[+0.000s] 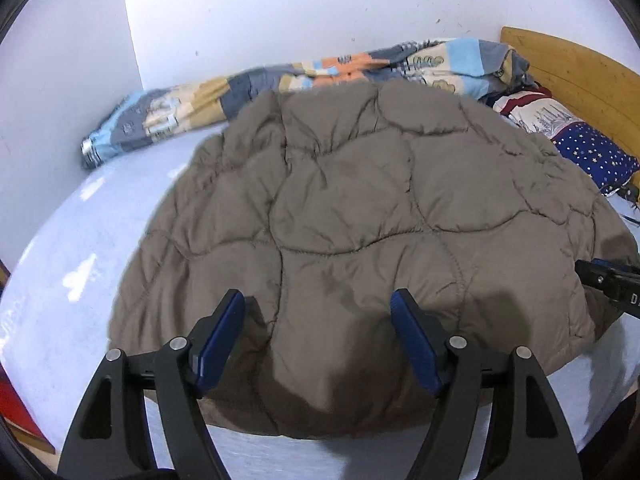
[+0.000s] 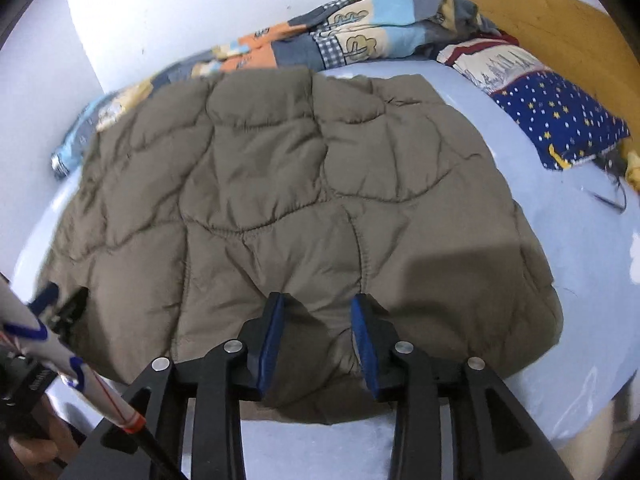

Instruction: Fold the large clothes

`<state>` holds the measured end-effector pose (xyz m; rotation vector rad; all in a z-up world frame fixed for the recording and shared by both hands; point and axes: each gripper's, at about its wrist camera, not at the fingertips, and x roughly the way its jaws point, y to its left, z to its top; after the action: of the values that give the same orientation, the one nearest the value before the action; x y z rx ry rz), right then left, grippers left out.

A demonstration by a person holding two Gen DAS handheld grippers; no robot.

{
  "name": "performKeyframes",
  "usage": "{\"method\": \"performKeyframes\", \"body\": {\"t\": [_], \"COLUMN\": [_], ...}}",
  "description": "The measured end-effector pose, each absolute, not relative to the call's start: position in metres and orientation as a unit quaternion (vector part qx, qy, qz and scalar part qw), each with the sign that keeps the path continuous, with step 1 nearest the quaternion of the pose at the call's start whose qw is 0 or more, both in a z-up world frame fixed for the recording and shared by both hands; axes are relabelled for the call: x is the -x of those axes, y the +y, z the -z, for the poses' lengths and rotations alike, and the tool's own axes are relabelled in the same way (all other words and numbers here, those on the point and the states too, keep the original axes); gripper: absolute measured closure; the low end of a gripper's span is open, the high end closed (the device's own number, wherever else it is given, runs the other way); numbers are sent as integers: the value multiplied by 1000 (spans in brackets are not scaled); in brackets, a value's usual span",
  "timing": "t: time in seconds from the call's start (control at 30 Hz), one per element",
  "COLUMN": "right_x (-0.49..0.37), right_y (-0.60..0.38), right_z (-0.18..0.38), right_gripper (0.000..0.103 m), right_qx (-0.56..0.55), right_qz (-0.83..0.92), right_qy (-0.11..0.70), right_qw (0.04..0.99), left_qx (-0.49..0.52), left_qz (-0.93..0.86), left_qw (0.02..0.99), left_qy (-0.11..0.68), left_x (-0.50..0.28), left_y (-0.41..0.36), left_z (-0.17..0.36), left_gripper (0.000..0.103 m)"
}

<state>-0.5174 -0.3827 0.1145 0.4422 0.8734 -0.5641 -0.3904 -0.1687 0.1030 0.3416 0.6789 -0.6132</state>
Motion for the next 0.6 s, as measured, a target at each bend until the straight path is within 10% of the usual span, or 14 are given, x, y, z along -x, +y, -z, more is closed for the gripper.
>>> {"method": "performKeyframes", "body": {"t": [0.6], "right_x": [579], "right_y": [-282], "right_z": [-184], "right_gripper": [51], "right_qx": [-147], "right_qz": [267], "right_qy": [334], "right_qw": [892], "left_qx": [-82], "left_qz": [298], "left_qw": [906], "left_qy": [287], "left_x": [446], "left_y": [-93], "left_z": [-174], "left_gripper": [28]}}
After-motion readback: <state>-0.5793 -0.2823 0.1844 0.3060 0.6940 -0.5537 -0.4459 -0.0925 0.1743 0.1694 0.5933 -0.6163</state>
